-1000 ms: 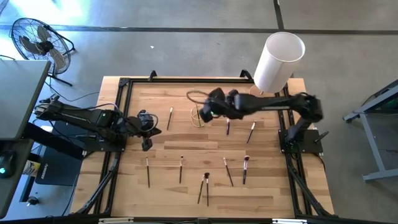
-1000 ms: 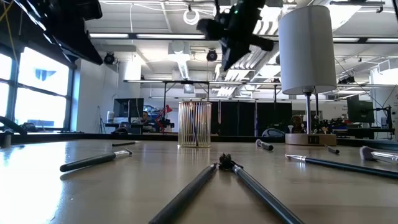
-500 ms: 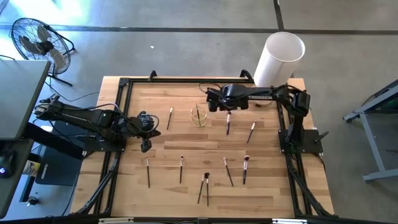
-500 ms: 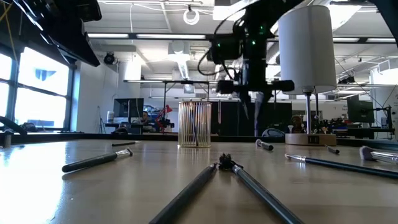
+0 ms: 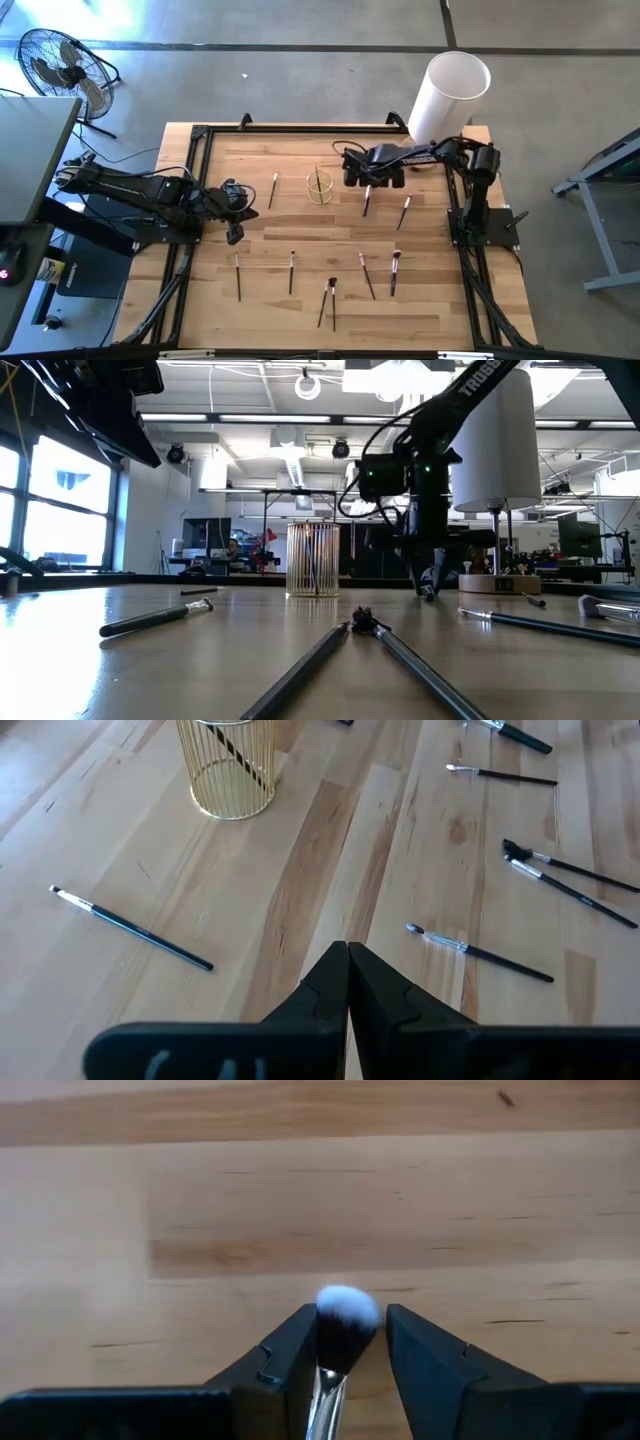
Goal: Put items in baskets/containers
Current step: Put the black powder brush into the gold container
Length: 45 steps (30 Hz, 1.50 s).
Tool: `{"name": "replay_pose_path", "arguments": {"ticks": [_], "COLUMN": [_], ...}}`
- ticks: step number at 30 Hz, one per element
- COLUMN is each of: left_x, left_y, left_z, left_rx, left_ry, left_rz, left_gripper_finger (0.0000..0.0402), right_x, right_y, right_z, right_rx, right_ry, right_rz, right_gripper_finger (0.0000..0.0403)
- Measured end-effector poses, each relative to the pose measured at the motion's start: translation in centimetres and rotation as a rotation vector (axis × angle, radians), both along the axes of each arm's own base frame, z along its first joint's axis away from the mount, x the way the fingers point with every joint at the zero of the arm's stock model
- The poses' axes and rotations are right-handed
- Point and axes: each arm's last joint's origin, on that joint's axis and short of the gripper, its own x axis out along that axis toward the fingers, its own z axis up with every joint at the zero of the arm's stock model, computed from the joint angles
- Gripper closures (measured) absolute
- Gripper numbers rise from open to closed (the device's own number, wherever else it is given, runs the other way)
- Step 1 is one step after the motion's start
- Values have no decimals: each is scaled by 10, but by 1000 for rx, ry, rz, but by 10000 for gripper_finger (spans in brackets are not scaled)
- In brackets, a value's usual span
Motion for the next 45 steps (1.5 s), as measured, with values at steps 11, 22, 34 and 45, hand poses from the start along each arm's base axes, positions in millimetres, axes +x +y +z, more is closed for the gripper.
{"name": "replay_pose_path", "arguments": {"ticks": [11, 22, 34, 45], "left_x": [0, 0, 1, 1], "left_y": [0, 0, 1, 2], "left_z": [0, 0, 2, 2], "left_rx": [1, 7, 32, 42], "left_ry": [0, -1, -27, -33], "left_rz": [0, 5, 38, 52], "left_gripper_finger": [401, 401, 401, 401], "right_x": [-2, -3, 27, 84], "right_y": [18, 62, 105, 98], "right_z": [-15, 55, 162, 97], "right_rx": [-48, -284, -1082, -1260], "right_ry": [-2, -151, -512, -416], "right_rz": [100, 280, 647, 845], "right_gripper_finger": [390, 398, 400, 400]}}
